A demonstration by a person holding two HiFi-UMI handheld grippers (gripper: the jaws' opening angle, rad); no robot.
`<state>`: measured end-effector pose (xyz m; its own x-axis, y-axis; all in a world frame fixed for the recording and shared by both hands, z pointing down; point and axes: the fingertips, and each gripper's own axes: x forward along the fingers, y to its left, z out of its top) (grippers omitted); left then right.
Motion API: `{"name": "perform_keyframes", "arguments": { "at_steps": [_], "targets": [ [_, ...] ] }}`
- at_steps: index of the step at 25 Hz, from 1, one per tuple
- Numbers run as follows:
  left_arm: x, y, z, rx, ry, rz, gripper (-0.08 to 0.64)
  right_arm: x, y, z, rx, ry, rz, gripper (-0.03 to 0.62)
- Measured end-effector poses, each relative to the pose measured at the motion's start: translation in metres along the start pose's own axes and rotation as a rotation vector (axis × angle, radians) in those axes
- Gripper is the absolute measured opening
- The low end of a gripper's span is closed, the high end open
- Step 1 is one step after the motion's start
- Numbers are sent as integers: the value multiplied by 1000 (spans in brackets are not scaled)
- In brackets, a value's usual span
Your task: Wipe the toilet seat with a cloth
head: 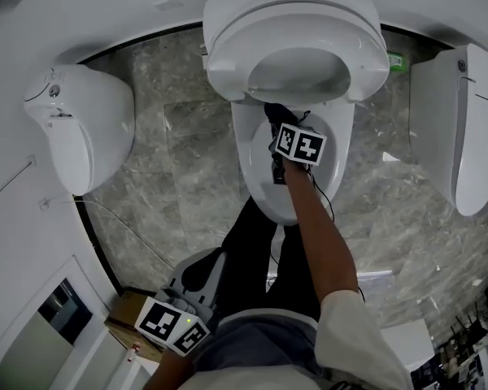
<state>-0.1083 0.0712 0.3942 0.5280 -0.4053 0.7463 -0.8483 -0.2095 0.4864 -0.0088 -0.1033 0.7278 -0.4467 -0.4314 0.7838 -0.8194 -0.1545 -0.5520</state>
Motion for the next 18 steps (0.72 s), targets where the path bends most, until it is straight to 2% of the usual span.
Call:
{"name": "perform_keyframes", "arguments": {
  "at_steps": [18],
  "targets": [
    [24, -40, -5, 32, 11, -17, 9, -32, -74, 19, 27, -24, -80, 69]
  ]
}}
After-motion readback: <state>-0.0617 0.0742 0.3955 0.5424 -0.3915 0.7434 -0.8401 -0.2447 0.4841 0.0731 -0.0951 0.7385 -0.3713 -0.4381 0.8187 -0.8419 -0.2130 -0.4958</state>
